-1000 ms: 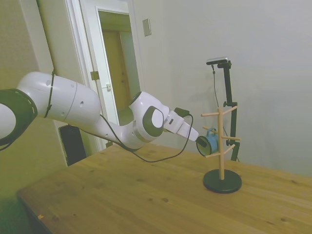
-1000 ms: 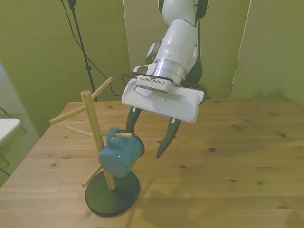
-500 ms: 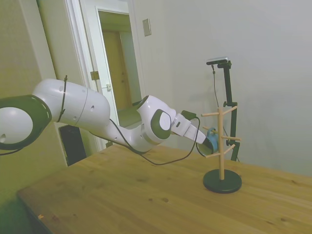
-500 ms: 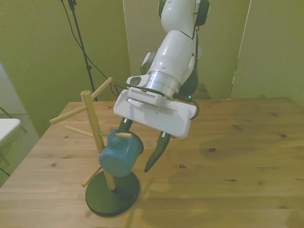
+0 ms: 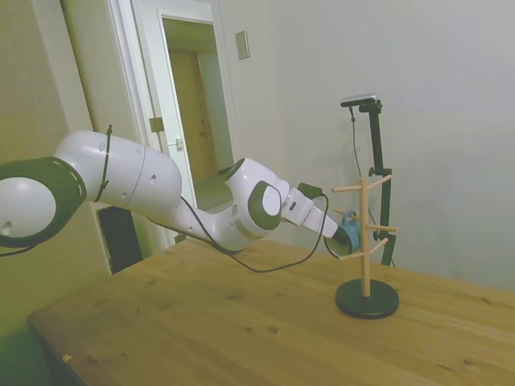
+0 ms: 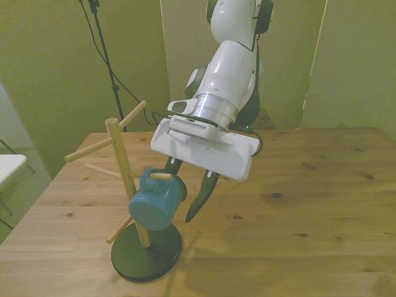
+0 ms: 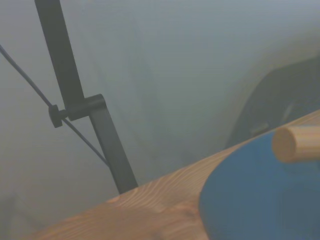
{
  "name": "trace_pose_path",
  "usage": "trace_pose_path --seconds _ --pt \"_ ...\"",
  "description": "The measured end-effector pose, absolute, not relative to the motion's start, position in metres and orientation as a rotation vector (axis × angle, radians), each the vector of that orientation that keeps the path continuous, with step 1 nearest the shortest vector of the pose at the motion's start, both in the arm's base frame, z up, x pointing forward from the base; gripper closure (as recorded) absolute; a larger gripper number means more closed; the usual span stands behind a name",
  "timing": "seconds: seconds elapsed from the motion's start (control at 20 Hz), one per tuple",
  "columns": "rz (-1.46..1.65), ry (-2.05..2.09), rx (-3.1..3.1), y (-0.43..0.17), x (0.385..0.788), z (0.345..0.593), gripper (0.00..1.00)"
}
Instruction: Unload the mug
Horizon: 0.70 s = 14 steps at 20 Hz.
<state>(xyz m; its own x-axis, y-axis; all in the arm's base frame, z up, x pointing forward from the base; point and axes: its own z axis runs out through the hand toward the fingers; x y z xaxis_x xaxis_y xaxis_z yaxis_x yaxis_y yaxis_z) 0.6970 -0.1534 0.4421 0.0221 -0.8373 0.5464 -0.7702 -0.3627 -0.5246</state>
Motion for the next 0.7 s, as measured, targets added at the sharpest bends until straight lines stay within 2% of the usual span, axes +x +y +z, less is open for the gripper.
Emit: trace_pose_path --seconds 0.7 --pt "-1.26 1.712 -2.181 -0.1491 0.6976 0.4446 1.0"
